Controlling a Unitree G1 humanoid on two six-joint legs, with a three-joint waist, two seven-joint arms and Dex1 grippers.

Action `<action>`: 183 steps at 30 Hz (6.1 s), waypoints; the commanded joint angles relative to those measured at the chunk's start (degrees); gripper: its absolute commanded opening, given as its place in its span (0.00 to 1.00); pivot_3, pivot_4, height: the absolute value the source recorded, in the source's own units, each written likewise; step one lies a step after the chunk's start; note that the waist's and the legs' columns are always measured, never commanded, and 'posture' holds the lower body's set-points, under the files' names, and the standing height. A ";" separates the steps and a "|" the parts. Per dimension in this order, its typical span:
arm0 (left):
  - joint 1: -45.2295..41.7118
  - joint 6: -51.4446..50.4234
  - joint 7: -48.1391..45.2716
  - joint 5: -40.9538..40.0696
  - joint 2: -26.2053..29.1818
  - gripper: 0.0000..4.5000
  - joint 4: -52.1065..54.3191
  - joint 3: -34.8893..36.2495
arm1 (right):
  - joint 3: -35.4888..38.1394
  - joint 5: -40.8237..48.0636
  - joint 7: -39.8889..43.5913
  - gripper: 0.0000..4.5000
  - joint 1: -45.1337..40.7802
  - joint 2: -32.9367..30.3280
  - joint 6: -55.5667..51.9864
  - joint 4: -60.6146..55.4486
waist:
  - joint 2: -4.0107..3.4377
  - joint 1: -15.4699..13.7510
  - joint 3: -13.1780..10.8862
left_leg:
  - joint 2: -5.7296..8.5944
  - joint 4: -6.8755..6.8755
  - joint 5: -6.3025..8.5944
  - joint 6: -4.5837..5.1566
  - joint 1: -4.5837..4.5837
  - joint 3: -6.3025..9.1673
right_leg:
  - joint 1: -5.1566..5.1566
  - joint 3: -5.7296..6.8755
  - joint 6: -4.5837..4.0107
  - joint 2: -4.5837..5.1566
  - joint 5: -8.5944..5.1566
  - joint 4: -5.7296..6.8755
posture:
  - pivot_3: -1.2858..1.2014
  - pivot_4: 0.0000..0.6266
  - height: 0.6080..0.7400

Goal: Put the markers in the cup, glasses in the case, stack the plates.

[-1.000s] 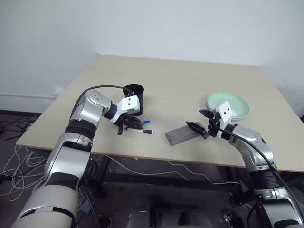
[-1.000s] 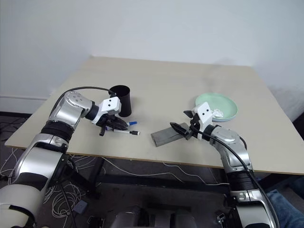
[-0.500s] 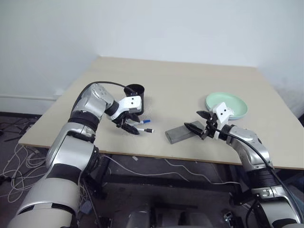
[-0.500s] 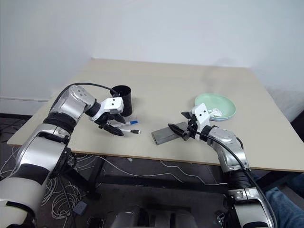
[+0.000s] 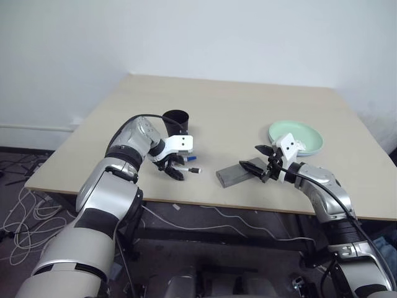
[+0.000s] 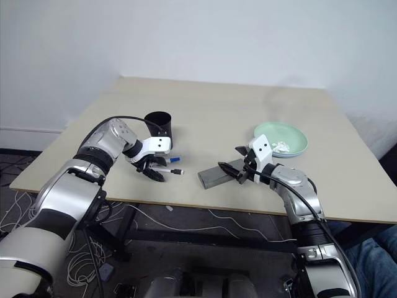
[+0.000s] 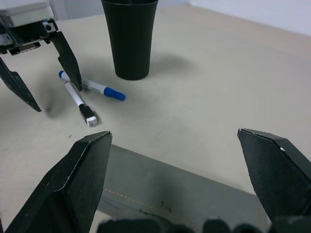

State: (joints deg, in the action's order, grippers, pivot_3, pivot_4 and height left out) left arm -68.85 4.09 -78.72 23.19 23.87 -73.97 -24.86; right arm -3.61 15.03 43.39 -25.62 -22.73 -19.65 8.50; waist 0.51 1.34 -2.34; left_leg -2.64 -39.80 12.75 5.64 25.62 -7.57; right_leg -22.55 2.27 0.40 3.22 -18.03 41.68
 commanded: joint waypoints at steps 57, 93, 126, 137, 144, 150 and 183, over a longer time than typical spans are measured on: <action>-1.91 3.15 -1.81 -10.70 -0.74 0.02 5.59 12.78 | 1.15 0.43 -0.25 1.00 0.11 -1.25 -2.34 -4.99 | 0.00 0.19 -0.01 | 0.13 0.10 -0.17 0.05 0.97 -0.03 | -0.94 0.25 -0.12 0.81 0.24 -0.08 | 0.52 0.00 0.95; 2.44 18.98 48.72 -22.64 -2.82 0.02 5.01 31.26 | -0.61 0.04 1.77 1.00 -2.77 -1.40 -2.01 -1.98 | -0.02 0.00 -0.02 | 0.20 0.88 -0.93 0.46 1.00 -1.54 | -1.46 0.88 0.81 1.60 2.05 -1.10 | 0.52 0.00 0.95; -0.15 8.01 25.37 -30.15 -3.06 0.72 6.13 33.63 | -0.86 -0.01 1.24 1.00 -2.65 -1.12 -1.49 -1.79 | -0.02 0.05 -0.02 | 0.17 0.87 -0.98 0.55 1.01 -1.52 | -1.48 1.19 0.82 1.70 2.06 -1.10 | 0.52 0.00 0.95; 1.33 -2.05 7.95 -21.54 1.86 1.00 11.34 21.08 | -1.12 -0.59 1.82 1.00 -4.44 -0.64 -0.56 0.34 | -0.02 1.45 -0.02 | 0.15 0.85 -0.98 0.55 0.99 -1.49 | -1.42 1.30 0.82 1.69 2.06 -1.09 | 0.52 0.00 0.95; 0.64 -5.42 9.90 -12.39 3.29 1.00 7.71 12.57 | -1.03 -0.75 1.79 1.00 -4.97 -0.46 -0.09 1.24 | -0.02 1.34 -0.02 | 0.13 0.87 -0.98 0.55 1.01 -1.48 | -1.47 1.30 0.81 1.70 2.05 -1.10 | 0.52 0.00 0.95; -1.45 -10.09 11.82 -7.88 2.62 1.00 3.23 9.33 | -1.01 -0.91 1.67 1.00 -5.04 -0.19 0.16 1.53 | -0.02 1.34 -0.02 | 0.12 0.86 -0.98 0.56 1.07 -1.47 | -1.56 1.28 0.80 1.75 2.05 -1.09 | 0.52 0.00 0.95; -2.31 -16.85 13.54 -1.81 -1.26 1.00 -3.29 7.98 | -0.70 -1.10 0.82 1.00 -3.55 -0.02 -0.45 -0.16 | -0.02 1.32 -0.02 | 0.14 0.87 -0.97 0.56 1.26 -1.47 | -1.82 1.82 0.59 2.44 2.04 -1.09 | 0.52 0.00 0.95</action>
State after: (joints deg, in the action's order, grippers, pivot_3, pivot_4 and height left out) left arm -69.61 -12.14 -64.13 22.38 23.25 -77.25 -17.70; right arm -5.66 13.38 44.46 -28.51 -22.70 -20.48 10.80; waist 0.49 2.66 -2.37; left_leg -2.48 -38.93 11.78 6.20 26.89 -9.04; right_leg -24.36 4.15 0.99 5.71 -15.99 40.59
